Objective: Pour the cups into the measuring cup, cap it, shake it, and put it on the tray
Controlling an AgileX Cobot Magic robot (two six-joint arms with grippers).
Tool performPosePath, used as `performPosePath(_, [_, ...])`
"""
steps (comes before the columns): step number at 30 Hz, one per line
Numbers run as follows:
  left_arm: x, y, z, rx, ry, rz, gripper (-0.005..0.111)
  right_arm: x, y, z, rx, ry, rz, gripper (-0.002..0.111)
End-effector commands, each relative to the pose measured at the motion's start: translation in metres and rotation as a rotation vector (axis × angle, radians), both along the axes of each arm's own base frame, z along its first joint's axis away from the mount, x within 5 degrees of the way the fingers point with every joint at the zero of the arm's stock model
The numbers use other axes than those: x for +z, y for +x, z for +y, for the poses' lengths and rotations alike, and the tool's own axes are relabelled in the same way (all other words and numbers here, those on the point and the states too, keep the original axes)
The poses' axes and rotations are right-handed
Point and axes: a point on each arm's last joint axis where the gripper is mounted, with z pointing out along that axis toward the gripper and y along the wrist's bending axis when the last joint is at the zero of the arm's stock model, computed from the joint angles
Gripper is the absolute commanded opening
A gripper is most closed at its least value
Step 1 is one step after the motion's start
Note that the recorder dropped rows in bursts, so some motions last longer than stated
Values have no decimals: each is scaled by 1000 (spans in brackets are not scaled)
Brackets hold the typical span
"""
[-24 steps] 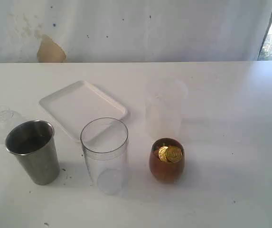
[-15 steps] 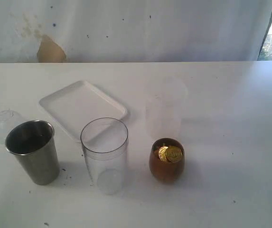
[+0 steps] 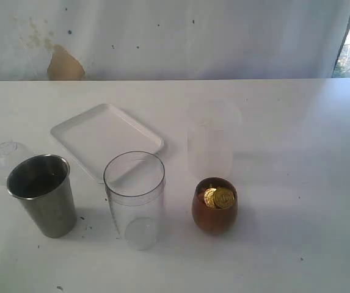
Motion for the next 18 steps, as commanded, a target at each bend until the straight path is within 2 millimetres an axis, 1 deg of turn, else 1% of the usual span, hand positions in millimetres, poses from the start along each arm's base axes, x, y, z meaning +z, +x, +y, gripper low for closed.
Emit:
performPosePath(1, [0,0,0,-5,-5,-10,0,9,-6,1,146,212,-102,0])
performPosePath(2, [0,0,0,-5,-5,-10,0,9,-6,1,191,293,-93,0])
performPosePath(3, [0,0,0,-5,-5,-10,0,9,-6,1,192,300,-94,0])
performPosePath(5, [0,0,0,-5,-5,-10,0,6,-4,0,178,295,-60,5])
performPosePath(6, [0,0,0,-5,-5,-10,0,6,-4,0,192,318,-48,22])
performPosePath(7, [0,0,0,-5,-5,-10,0,6,-4,1,204,337,-48,32])
performPosePath(8, [0,0,0,-5,-5,-10,0,4,-1,0,213,369,-18,62])
performPosePath(9, [0,0,0,-5,-5,-10,0,3,1,0,215,387,9,73])
performPosePath(10, [0,0,0,-5,-5,-10,0,-1,9,0,217,419,84,93])
performPosePath(11, [0,0,0,-5,-5,-10,0,-3,14,2,218,398,117,98])
performPosePath(12, [0,0,0,-5,-5,-10,0,-4,20,4,230,385,149,99])
performPosePath(14, [0,0,0,-5,-5,-10,0,-8,34,11,270,327,227,99])
performPosePath(16, [0,0,0,-5,-5,-10,0,-18,52,18,315,280,333,99])
performPosePath(18, [0,0,0,-5,-5,-10,0,-24,64,25,385,241,373,99])
